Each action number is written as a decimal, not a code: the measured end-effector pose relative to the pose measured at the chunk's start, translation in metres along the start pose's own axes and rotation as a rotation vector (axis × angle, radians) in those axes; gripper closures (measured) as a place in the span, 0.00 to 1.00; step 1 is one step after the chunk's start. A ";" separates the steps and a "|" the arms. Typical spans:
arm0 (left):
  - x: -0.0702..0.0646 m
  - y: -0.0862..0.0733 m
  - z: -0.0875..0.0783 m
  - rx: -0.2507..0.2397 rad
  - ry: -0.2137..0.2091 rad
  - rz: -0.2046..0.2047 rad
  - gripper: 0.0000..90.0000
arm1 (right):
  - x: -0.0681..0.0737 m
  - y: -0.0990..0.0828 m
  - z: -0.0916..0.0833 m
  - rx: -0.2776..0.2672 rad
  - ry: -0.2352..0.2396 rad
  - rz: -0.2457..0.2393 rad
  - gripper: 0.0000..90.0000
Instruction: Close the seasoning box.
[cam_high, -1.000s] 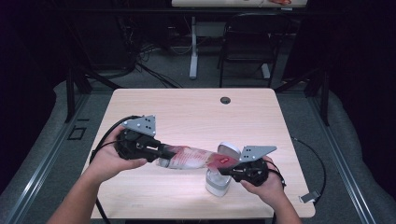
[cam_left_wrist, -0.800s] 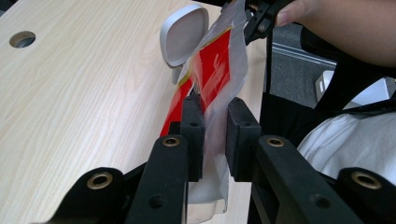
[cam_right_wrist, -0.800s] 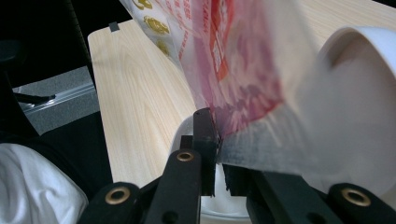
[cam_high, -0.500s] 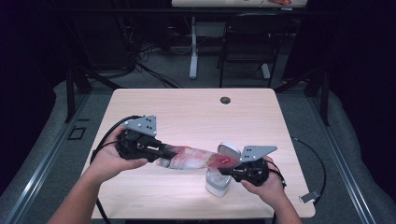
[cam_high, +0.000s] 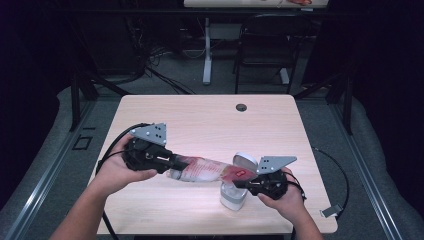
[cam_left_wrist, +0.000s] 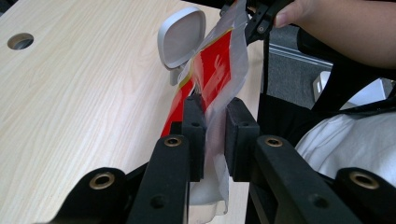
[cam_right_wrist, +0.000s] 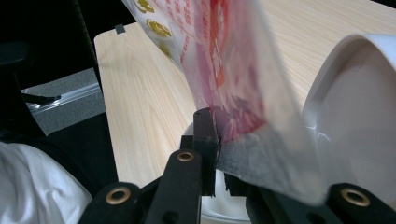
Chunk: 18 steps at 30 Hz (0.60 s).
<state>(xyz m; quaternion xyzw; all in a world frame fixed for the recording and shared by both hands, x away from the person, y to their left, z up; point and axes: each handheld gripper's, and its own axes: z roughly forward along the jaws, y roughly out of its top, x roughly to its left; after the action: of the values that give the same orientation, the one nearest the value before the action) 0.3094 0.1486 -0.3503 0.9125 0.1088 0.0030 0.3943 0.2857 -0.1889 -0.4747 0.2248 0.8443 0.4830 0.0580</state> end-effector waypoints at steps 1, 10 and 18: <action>0.000 0.000 0.000 0.000 -0.001 0.001 0.90 | 0.000 0.000 0.000 0.001 0.001 -0.001 0.95; 0.000 0.000 -0.001 -0.002 0.004 -0.003 0.90 | 0.000 0.000 0.000 0.003 0.028 0.001 0.97; -0.001 0.000 -0.003 -0.001 0.006 0.001 0.90 | 0.001 0.001 0.001 -0.003 0.037 0.003 0.98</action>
<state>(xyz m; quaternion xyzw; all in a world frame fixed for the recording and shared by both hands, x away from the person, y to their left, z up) 0.3082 0.1503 -0.3481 0.9124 0.1098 0.0059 0.3942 0.2852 -0.1878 -0.4745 0.2171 0.8441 0.4884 0.0420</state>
